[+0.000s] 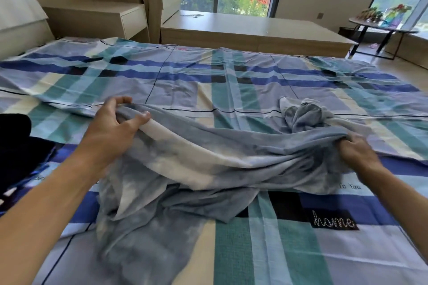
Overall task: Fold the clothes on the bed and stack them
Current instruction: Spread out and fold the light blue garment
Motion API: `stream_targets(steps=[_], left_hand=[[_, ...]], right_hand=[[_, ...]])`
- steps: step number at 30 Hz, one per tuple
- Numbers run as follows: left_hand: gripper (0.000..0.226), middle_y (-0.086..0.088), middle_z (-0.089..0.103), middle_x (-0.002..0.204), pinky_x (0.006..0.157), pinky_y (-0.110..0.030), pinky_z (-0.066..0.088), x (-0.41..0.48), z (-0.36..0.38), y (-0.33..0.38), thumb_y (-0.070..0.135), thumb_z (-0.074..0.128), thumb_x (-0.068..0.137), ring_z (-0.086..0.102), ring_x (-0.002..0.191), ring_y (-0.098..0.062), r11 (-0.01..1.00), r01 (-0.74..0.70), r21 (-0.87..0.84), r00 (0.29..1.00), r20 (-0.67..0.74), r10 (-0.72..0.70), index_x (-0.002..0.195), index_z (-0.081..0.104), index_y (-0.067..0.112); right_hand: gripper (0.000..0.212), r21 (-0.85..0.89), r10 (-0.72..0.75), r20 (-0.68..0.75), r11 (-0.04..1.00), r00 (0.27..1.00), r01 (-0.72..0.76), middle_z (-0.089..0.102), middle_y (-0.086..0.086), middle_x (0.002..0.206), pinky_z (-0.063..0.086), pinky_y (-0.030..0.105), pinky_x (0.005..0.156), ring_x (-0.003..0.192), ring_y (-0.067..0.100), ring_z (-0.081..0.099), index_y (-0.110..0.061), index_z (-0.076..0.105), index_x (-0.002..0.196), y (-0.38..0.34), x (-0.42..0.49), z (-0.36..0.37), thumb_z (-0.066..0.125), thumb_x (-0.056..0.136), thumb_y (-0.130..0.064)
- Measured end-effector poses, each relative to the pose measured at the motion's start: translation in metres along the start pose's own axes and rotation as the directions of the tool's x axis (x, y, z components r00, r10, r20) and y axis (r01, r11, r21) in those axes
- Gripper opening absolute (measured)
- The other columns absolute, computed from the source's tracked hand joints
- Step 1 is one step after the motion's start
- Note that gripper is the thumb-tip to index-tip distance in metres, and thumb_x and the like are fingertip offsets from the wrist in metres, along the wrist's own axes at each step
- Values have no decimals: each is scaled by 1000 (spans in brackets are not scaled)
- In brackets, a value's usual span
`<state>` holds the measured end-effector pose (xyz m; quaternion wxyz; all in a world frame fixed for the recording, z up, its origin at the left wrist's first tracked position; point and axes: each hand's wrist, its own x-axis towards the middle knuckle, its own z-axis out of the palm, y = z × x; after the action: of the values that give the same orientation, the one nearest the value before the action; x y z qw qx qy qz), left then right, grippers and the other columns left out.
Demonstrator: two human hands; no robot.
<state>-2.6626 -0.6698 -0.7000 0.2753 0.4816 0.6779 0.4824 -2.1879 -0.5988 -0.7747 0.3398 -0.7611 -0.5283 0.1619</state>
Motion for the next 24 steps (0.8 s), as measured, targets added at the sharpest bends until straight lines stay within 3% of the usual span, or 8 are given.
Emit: stream_targets(steps=[3,7,9,11,13,16,20,24], left_hand=[[110,-11,20,163,115,-44,30,-8,10,-10,75,64,74,28,146,-31,807,-91,583,981,193,-30,158,5,36],[135,24,-29,159,114,-12,-12,-47,41,-16,93,61,47,-20,148,2,753,-518,405,736,659,152,142,-29,58],[134,28,-6,162,116,-8,1,-68,65,-16,69,82,57,-2,150,6,749,-633,194,628,695,350,151,-12,54],[102,29,35,150,113,-25,36,-75,80,-15,34,87,66,37,138,5,751,-659,39,605,621,499,148,28,51],[59,15,63,121,93,-40,53,-69,82,-16,8,76,69,62,114,-6,752,-657,-46,583,600,547,120,63,35],[49,-1,73,96,82,-43,55,-58,77,-13,-18,62,60,69,95,-18,827,-533,-177,616,590,523,87,71,21],[28,3,75,84,79,-28,55,-48,68,-11,7,61,66,69,82,-5,936,-299,-183,788,507,351,77,69,31],[12,3,74,76,73,-28,56,-36,62,-14,3,64,65,69,76,-9,950,-179,-256,870,409,274,74,64,10]], right_hand=[[43,112,-60,212,993,975,37,70,5,82,45,21,73,78,22,60,-14,75,99,-29,-28,31,51,88,-48],[28,460,-333,502,884,798,80,66,7,83,49,39,72,77,22,59,-4,70,97,-103,-108,46,58,99,-29],[30,591,-510,642,805,572,55,67,13,94,51,33,82,88,19,62,6,62,107,-135,-147,35,55,100,-21],[30,634,-646,666,754,374,173,63,22,101,50,40,87,93,25,60,10,58,109,-144,-163,28,59,99,-19],[20,570,-695,570,718,438,399,67,8,104,53,41,90,96,15,65,-1,64,107,-135,-154,29,68,93,-15],[48,310,-696,430,713,575,629,55,-8,137,45,40,106,127,9,53,-27,60,126,-101,-118,27,78,82,-26],[93,195,-564,603,790,564,581,23,-17,162,22,40,123,151,2,17,-44,27,153,-65,-88,24,80,77,-36],[85,173,-488,656,840,576,515,56,-13,136,44,31,108,124,-1,53,-46,35,147,-61,-93,38,83,78,-32]])
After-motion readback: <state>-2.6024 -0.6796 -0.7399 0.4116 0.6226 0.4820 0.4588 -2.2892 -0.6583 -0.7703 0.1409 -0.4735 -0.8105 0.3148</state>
